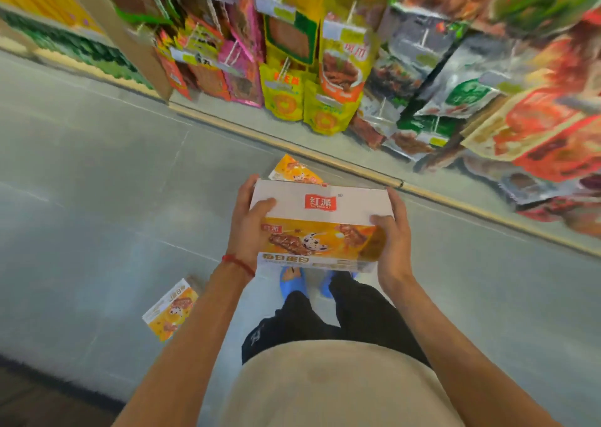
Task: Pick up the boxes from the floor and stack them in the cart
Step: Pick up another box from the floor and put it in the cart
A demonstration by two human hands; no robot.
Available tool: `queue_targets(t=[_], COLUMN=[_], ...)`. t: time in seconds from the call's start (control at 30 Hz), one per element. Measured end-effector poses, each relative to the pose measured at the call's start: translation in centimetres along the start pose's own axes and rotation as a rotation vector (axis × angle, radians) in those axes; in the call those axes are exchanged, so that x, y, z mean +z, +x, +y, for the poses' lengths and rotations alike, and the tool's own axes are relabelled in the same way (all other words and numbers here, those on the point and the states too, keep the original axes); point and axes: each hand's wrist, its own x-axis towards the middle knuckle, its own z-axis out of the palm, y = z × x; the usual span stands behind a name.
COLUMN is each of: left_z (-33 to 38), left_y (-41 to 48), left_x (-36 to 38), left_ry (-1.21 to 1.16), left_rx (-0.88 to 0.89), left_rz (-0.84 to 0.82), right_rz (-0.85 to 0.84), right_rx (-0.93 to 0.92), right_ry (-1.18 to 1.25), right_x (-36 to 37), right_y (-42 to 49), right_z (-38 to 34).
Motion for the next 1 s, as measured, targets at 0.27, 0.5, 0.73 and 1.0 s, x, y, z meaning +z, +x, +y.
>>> queue_targets(t=[0.27,0.5,0.73,1.0], left_z=[-1.7,-7.7,-16.5,-25.7], left_y=[-4.0,-10.6,-20.2,-28.3], left_x=[11.5,26.1,41.2,54.9], left_ry=[0.257,0.473,0.626,0.829], left_rx=[-0.022,-0.038,-0.019,0.000], left_rz=[-0.303,-0.577,-0.853,-1.143], right_rz=[0.351,0.617,0.897,1.188], right_rx=[0.004,-0.023,-0.039,-0.045], right_ry=[0.206,0.314,0.465,0.573], right_x=[-11.8,-25.3,-41.2,-53.7], right_y=[-6.0,-11.1,-16.5,-20.1], right_z=[1.4,2.7,4.3,6.6])
